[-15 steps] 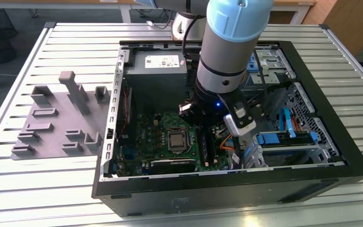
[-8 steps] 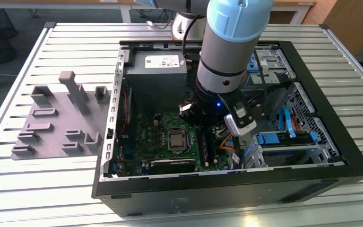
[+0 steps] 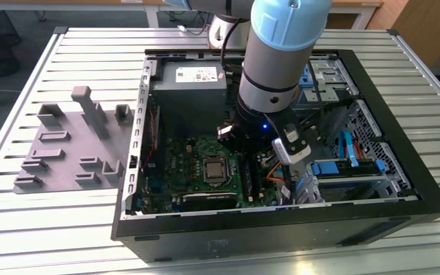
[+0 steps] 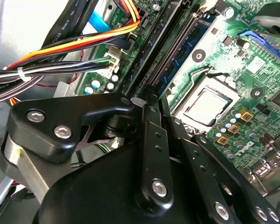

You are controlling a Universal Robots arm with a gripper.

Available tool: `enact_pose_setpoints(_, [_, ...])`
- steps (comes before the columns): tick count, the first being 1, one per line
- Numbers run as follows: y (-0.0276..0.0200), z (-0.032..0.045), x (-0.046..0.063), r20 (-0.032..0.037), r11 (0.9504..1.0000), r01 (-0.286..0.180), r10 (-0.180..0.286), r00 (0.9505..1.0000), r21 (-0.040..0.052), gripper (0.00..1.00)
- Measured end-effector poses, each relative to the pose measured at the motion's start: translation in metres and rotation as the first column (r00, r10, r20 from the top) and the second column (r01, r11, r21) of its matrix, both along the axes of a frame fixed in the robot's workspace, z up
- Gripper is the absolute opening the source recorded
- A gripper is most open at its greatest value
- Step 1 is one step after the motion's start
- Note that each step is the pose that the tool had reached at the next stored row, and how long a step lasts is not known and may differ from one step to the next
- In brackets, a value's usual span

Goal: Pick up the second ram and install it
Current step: 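Insert the second ram into the second slot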

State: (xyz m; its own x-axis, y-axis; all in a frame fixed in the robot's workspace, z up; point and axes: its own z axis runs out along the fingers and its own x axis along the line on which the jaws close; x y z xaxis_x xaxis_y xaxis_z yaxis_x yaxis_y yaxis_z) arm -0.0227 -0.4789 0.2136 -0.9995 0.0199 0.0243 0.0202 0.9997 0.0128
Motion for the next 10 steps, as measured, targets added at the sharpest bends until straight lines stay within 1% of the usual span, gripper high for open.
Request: enact_pose_setpoints(10, [0.0000, -0.0003, 0.0000, 0.0000, 1.0000, -0.004, 0.004, 1.0000, -0.0010, 0.14])
